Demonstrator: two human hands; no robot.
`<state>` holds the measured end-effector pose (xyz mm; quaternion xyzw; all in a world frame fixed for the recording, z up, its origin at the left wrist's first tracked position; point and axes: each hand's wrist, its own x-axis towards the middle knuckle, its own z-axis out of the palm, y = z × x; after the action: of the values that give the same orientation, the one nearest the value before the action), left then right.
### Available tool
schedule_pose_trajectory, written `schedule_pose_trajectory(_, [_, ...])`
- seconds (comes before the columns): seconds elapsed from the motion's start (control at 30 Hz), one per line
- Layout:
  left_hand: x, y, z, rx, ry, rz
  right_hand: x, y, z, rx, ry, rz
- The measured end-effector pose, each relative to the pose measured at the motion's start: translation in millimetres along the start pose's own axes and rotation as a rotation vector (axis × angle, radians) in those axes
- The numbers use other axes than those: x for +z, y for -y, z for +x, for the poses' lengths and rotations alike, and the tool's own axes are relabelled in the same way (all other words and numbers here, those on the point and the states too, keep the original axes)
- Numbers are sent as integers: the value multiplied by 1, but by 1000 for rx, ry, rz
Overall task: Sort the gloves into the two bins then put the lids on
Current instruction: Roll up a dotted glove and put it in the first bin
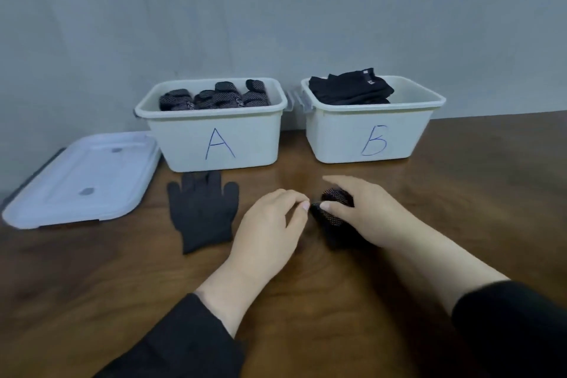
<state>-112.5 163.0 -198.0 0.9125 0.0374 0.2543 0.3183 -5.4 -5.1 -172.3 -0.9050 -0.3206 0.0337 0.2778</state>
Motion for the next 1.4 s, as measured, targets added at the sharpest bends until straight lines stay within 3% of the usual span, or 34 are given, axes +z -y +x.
schedule_pose_trajectory(0.2, [-38,35,-10,-119,48,91,-10,4,2,-113,-117,-27])
schedule_pose_trajectory(0.3, [-38,37,-10,-101,83,88,-9,-10,-22,-293,7,-165])
schedule_pose_trajectory(0.4, [-31,35,-7,-70,85,69,0,-27,-38,-349,146,-304])
schedule_pose_trajectory(0.57, [-28,33,-5,-69,70,57,11,-28,-33,-297,-22,-205])
schedule_pose_trajectory(0.73, [-34,38,-5,-108,29,27,15,-16,-17,-384,-63,-333])
schedule_pose_trajectory(0.9, [-40,45,-1,-108,-67,37,-45,33,12,-101,-125,-28])
schedule_pose_trajectory(1.23, [-53,57,1,-147,-163,18,-108,87,65,-13,-2,-112])
schedule_pose_trajectory(1.4, [-61,64,1,-162,-198,21,-112,97,74,-110,-244,-116])
